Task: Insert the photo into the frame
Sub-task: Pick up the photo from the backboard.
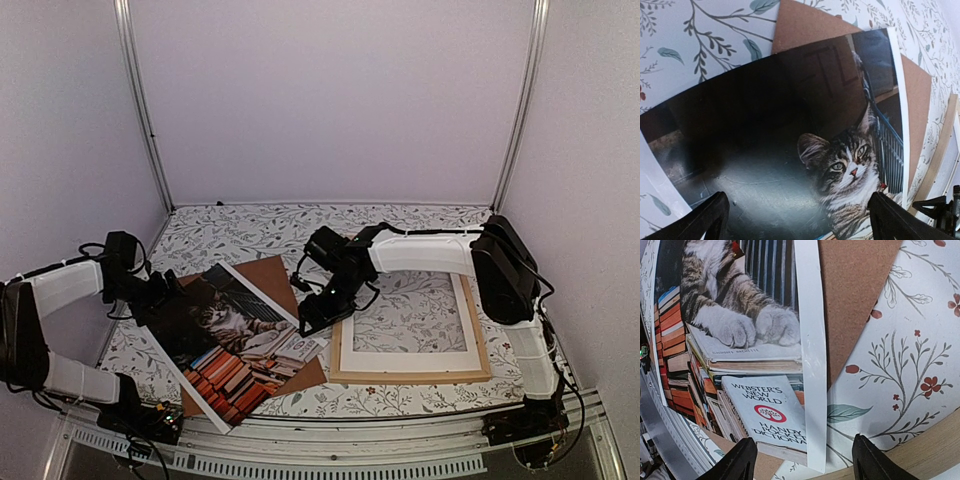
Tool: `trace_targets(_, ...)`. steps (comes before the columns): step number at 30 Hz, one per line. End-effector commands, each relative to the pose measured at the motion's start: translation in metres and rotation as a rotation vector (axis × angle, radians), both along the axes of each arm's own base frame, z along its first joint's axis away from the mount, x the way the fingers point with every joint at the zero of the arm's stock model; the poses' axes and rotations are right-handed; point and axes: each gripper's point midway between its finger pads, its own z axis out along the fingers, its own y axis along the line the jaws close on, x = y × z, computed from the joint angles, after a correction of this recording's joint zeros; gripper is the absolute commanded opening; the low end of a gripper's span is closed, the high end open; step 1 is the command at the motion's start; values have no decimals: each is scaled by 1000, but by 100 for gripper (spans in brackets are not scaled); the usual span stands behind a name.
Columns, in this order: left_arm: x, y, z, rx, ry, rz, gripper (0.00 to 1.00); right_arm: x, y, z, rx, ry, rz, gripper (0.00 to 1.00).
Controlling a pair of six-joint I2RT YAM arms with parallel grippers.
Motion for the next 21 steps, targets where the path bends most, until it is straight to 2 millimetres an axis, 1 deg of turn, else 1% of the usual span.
trace_targets(1, -2, 19, 1, 55, 43, 80, 100, -15, -6, -16, -53, 83, 28, 68)
trace_targets(5, -10, 27, -6, 42, 86, 143, 100, -16, -6, -17, -66, 93, 22, 67)
trace_targets(10, -21, 45, -13, 101, 148, 222, 100, -10, -8, -21, -112, 73, -5, 67)
trace_targets(14, -27, 49, -14, 111, 178, 267, 100, -6, -7, -23, -122, 65, -25, 68)
trace_targets(17, -36, 52, -18, 119, 230, 300, 100, -6, -5, -24, -120, 65, -26, 68)
trace_targets(21, -45, 61, -22, 169, 304, 333, 100, -8, -2, -25, -115, 70, -25, 68)
